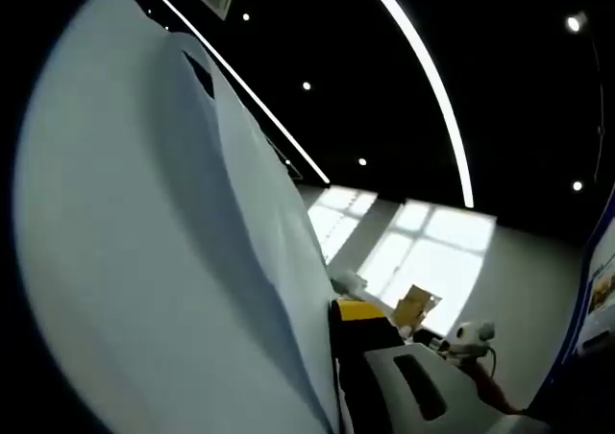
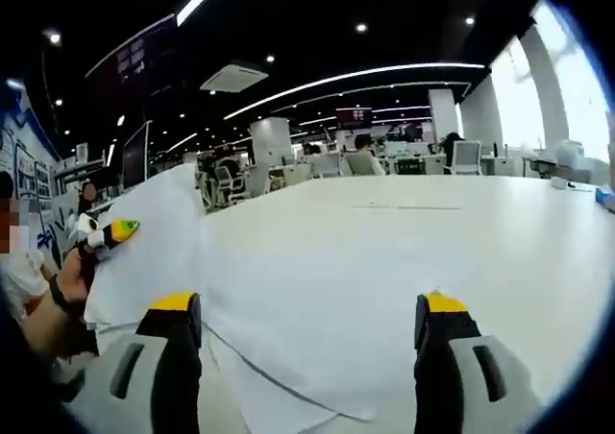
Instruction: Organize the stack of printing papers by aligning and flattening the scattered papers on the table
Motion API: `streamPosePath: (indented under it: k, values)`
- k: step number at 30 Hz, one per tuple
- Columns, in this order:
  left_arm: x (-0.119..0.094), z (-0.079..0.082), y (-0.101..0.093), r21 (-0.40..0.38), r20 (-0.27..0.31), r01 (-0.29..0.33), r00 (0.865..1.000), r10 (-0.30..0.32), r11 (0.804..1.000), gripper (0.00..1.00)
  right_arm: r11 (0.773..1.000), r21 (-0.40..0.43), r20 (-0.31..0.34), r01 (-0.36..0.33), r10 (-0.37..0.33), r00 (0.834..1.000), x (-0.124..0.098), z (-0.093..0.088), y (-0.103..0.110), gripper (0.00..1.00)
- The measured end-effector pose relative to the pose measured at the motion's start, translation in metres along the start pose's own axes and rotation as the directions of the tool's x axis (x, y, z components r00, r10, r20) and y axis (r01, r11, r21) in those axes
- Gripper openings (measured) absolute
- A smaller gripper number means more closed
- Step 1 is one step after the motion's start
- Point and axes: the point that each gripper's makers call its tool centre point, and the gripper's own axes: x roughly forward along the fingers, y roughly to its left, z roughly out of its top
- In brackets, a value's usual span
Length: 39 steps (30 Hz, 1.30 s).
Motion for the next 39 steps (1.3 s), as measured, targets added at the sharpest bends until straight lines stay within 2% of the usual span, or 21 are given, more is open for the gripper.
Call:
streamPosePath:
  k: [30, 39]
  values:
    - [0.001, -0.003, -0.002, -0.003, -0.002, 0.001, 1.000, -0.001, 1.000, 0.07, 0.996, -0.033, -0.010, 0.079, -0.079, 0.997, -0.009, -0.009, -0.020, 0.87]
    - [0.000, -0.001, 0.000, -0.004, -0.001, 0.002, 1.000, -0.002, 1.000, 0.07, 0.997, -0.031, -0.008, 0.073, -0.074, 0.997, -0.012, -0.012, -0.018, 0.86]
